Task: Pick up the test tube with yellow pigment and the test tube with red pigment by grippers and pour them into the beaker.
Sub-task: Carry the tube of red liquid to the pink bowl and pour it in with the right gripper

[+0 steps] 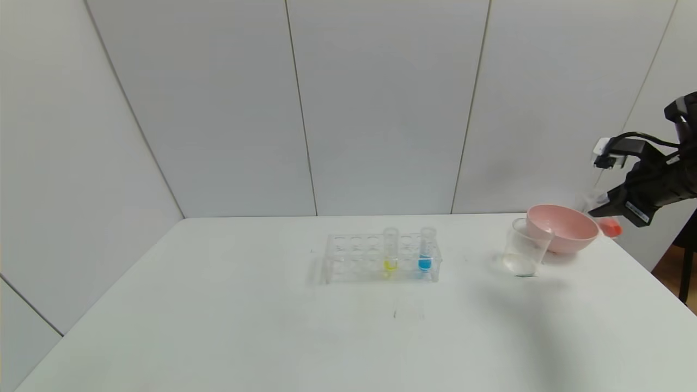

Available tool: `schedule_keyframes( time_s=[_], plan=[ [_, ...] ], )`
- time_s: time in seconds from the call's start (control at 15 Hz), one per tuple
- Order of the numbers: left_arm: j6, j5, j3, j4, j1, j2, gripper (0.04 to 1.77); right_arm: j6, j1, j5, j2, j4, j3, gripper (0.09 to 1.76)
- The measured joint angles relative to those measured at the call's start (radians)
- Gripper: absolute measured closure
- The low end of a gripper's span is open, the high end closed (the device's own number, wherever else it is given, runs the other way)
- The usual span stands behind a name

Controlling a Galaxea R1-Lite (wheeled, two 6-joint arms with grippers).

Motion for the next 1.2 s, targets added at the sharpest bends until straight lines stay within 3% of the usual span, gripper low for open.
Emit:
schedule_keyframes(
  time_s=[0.33,0.6,1.2],
  plan=[
    [0.0,0.0,0.0,0.0,0.0,0.0,0.09,-0.09,0.029,-0.145,0.081,0.069,-0.124,1.35],
    [0.0,0.0,0.0,0.0,0.0,0.0,0.09,-0.12,0.061,-0.189,0.111,0.166,-0.198,1.35],
    [-0.001,0.0,0.0,0.0,0.0,0.0,0.09,-0.179,0.173,-0.349,0.123,0.194,-0.214,1.35]
  ],
)
